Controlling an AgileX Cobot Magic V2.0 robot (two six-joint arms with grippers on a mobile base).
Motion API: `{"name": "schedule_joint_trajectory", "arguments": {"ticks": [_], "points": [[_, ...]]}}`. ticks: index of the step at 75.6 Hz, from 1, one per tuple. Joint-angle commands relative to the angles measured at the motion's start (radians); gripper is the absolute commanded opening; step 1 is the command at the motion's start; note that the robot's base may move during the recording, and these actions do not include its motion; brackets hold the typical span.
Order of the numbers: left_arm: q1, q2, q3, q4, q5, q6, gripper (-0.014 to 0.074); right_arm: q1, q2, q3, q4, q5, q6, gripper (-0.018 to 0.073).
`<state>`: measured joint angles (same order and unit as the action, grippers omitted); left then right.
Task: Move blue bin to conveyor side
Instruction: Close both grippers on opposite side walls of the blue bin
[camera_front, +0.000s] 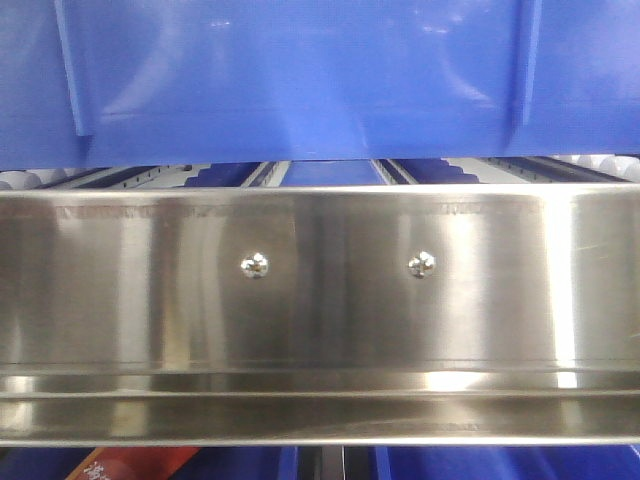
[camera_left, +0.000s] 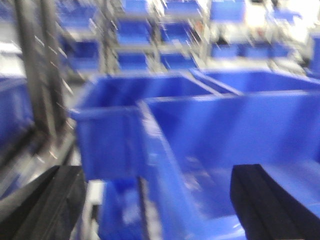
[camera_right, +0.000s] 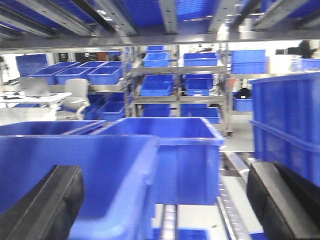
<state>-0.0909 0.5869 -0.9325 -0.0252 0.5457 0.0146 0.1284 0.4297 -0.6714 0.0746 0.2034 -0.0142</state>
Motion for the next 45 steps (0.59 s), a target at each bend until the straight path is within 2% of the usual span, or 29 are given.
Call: {"name": "schedule_joint_trajectory", "arguments": {"ticks": [1,14,21,27,45], "points": [[-0.018,0.078,-0.095,-0.013,0.079,0.001,0.0498,0.038,0.059,-0.101,0.003,0.082,-0.004,0.0559],[-0.031,0.262,-0.319,-0.013,0.284,0.001,0.0498,0.087,0.252,-0.347,0.003,0.324,-0.004,0.0559],[-0.031,0.365,-0.433,-0.015,0.382,-0.007,0.0498,0.087,0.368,-0.477,0.003,0.448,-0.004,0.0559],[-0.031,0.454,-0.533,-0.015,0.473,-0.052,0.0498,0.087,0.473,-0.607,0.003,0.584,-0.004,0.0559],[-0.031,0.657,-0.756,0.016,0.661,-0.078,0.0498,0.087,0.732,-0.925,0.003,0.913,0.014,0.0559]]}}
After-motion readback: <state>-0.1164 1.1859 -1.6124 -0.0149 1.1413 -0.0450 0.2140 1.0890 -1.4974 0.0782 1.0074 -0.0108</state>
